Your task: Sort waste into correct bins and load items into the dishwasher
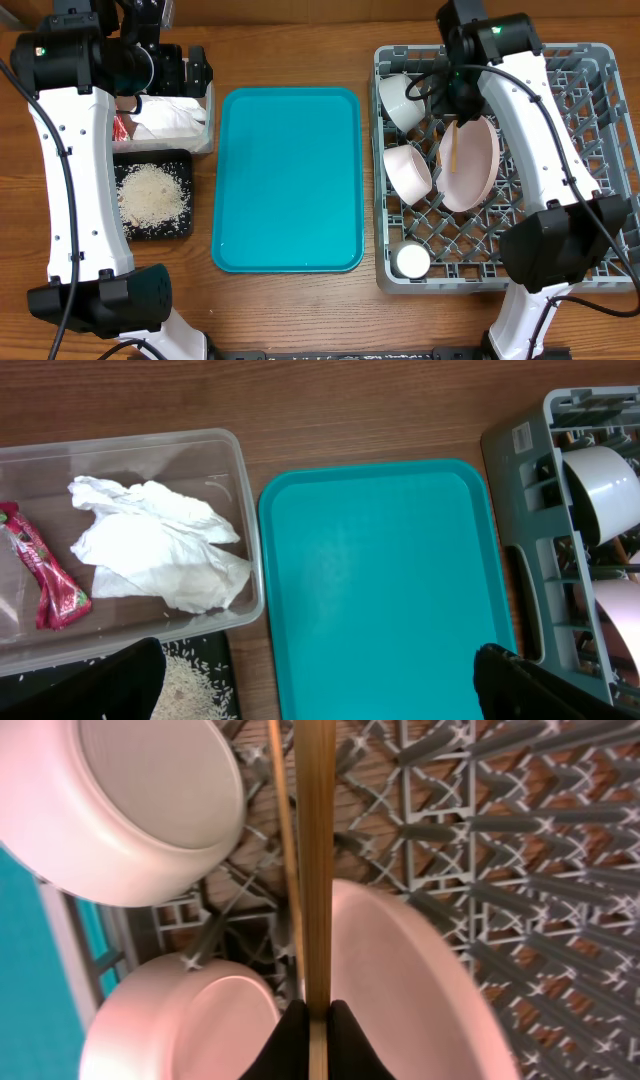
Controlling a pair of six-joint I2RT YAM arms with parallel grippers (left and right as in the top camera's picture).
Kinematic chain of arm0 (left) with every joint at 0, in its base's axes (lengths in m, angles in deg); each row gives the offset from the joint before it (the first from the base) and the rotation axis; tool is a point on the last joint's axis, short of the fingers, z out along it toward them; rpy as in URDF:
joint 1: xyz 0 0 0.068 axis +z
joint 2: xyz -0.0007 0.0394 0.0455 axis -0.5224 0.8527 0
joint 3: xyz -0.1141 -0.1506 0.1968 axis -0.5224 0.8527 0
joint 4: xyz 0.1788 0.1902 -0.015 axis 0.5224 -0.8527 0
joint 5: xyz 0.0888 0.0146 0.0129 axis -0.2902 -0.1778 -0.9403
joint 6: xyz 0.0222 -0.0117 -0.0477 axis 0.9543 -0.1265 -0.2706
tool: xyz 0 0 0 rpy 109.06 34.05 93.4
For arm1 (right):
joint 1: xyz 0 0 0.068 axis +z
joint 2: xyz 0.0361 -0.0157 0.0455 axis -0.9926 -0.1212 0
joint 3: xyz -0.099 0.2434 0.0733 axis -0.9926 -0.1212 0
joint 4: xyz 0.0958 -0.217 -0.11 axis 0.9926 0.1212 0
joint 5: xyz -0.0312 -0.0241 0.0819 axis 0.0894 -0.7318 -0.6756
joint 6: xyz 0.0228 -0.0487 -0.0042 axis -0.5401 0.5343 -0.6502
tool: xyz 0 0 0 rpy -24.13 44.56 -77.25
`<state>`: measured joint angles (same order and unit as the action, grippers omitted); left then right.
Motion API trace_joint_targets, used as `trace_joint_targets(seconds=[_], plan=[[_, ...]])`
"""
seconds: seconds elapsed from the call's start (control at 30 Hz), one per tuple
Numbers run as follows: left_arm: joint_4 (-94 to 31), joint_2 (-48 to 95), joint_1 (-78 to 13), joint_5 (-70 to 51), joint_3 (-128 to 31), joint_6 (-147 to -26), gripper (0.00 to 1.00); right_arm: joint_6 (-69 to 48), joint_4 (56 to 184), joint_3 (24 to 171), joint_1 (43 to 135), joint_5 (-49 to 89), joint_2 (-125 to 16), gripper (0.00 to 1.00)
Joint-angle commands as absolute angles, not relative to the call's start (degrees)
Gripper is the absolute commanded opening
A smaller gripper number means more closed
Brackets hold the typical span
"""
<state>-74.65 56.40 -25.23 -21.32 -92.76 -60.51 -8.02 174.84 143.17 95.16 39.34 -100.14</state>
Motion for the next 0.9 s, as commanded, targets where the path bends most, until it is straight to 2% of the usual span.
trace_joint_targets(seconds=[0.0,0.07,0.1,0.17,0.37,0.5,0.57,0.63,0.67,0.87], plan=[[-74.63,56.01,-25.14,-21.43,-93.17,-60.19,1.0,-5.07,174.64,143.45,94.81,43.28,-102.33,0.1],[-74.61,56.01,-25.14,-21.43,-93.17,-60.19,1.0,-5.09,174.49,143.45,94.48,43.54,-103.4,0.19],[-74.63,56.01,-25.14,-21.43,-93.17,-60.19,1.0,-5.11,174.25,143.45,94.3,43.5,-103.83,0.37],[-74.61,56.01,-25.14,-21.43,-93.17,-60.19,1.0,-5.11,173.55,143.45,94.3,42.78,-103.92,0.47],[-74.61,56.01,-25.14,-21.43,-93.17,-60.19,1.0,-5.13,174.27,146.47,94.94,32.61,-102.55,0.45],[-74.61,56.01,-25.14,-21.43,-93.17,-60.19,1.0,-6.84,176.65,151.6,97.45,32.07,-96.32,0.46],[-74.61,56.01,-25.14,-21.41,-93.17,-60.19,1.0,-8.91,180.26,156.48,98.52,32.09,-90.46,0.58],[-74.61,56.01,-25.14,-21.43,-93.17,-60.19,1.0,-15.14,183.25,158.95,98.52,32.02,-85.32,0.59],[-74.63,56.01,-25.14,-21.41,-93.17,-60.19,1.0,-17.35,184.19,158.99,98.52,32.02,-83.55,1.0],[-74.61,56.01,-25.14,-21.41,-93.17,-60.19,1.0,-18.27,184.15,158.93,98.41,30.95,-73.67,1.0]])
